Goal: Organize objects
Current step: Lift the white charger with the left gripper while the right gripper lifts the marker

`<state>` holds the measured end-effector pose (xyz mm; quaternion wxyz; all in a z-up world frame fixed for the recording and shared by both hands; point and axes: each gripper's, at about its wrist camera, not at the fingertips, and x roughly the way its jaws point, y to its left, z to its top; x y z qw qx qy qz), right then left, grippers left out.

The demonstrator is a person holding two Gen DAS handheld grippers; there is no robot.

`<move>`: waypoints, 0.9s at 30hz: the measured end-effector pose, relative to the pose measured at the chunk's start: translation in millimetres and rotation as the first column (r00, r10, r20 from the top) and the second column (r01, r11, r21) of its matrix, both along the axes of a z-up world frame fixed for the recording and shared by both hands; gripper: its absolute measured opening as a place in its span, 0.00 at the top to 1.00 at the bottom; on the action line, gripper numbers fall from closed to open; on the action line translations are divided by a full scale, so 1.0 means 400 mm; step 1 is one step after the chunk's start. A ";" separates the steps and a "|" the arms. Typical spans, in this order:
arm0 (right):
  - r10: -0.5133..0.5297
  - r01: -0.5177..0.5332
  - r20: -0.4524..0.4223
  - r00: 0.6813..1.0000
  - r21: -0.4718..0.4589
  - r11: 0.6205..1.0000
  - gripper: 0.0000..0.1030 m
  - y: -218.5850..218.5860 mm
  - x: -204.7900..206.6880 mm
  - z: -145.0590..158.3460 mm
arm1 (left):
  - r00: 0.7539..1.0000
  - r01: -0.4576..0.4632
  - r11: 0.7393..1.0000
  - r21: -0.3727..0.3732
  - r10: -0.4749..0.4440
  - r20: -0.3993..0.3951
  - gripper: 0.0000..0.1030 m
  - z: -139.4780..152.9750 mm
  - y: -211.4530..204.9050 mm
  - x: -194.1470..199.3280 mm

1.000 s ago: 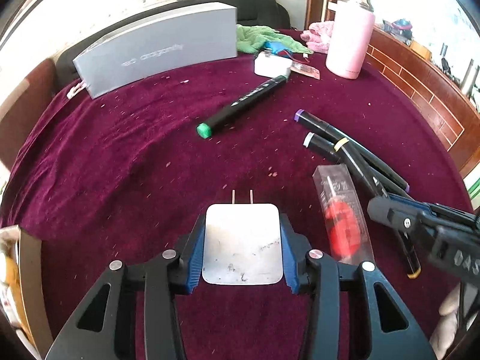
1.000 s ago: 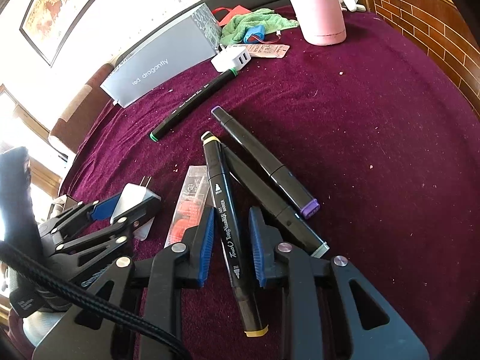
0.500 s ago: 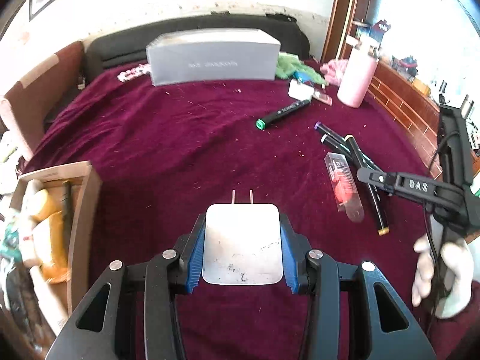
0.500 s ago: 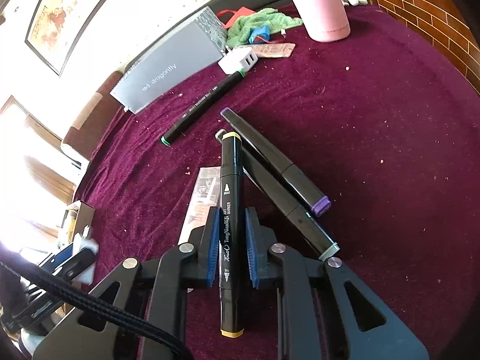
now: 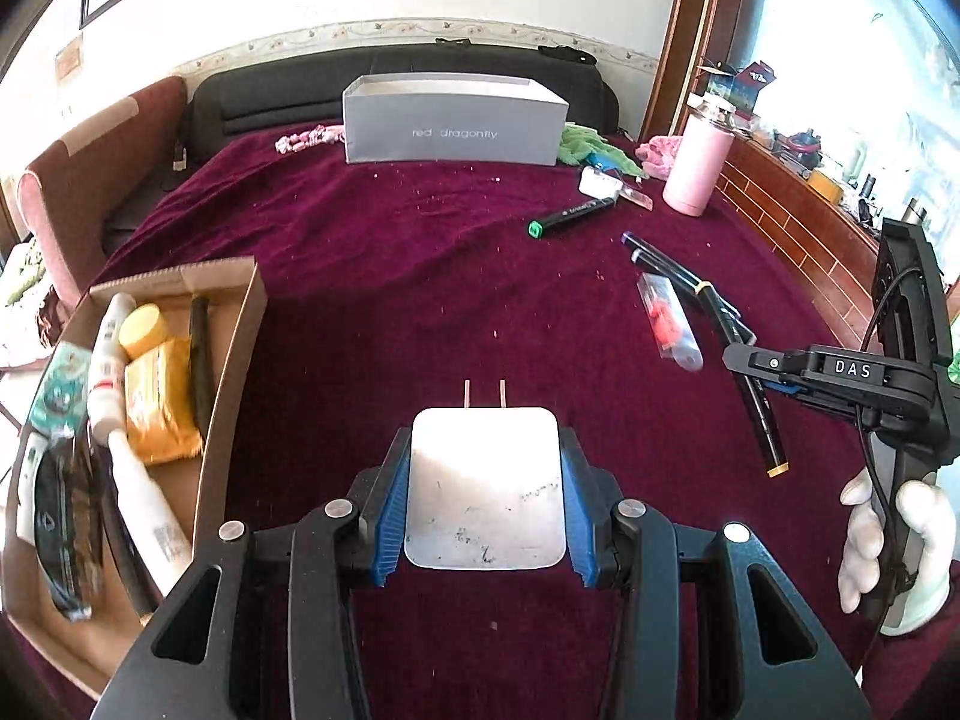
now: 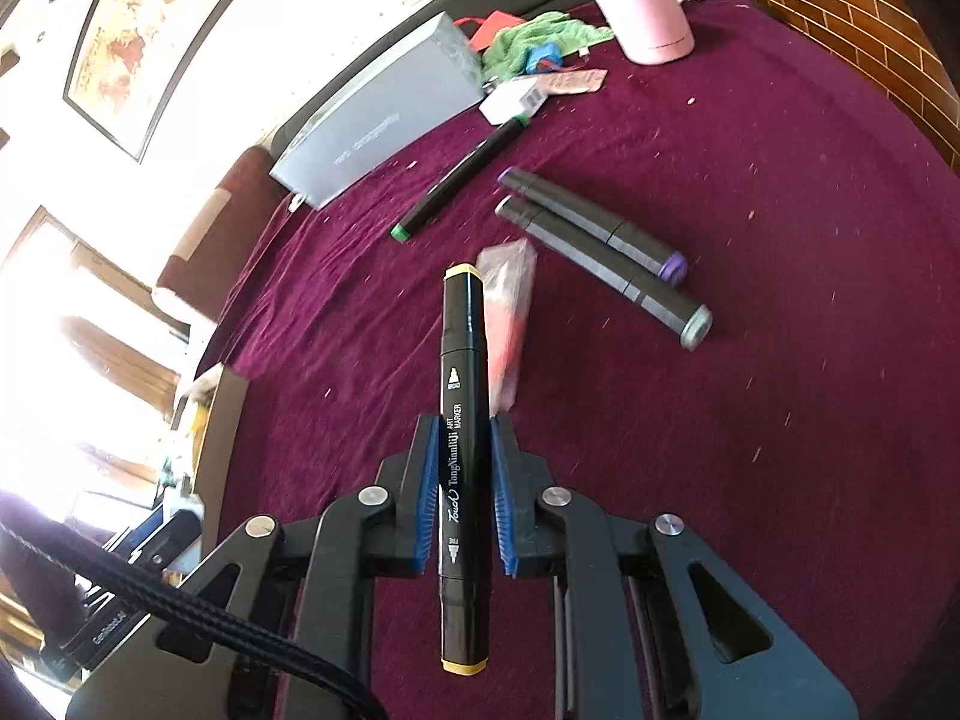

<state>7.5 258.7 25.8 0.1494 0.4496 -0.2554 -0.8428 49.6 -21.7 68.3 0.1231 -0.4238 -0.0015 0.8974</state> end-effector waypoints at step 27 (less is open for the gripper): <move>0.408 -0.404 0.006 0.913 -0.131 0.905 0.86 -0.515 0.074 0.069 | 0.960 -0.272 0.960 0.066 0.275 -0.044 0.62 0.046 -0.407 0.135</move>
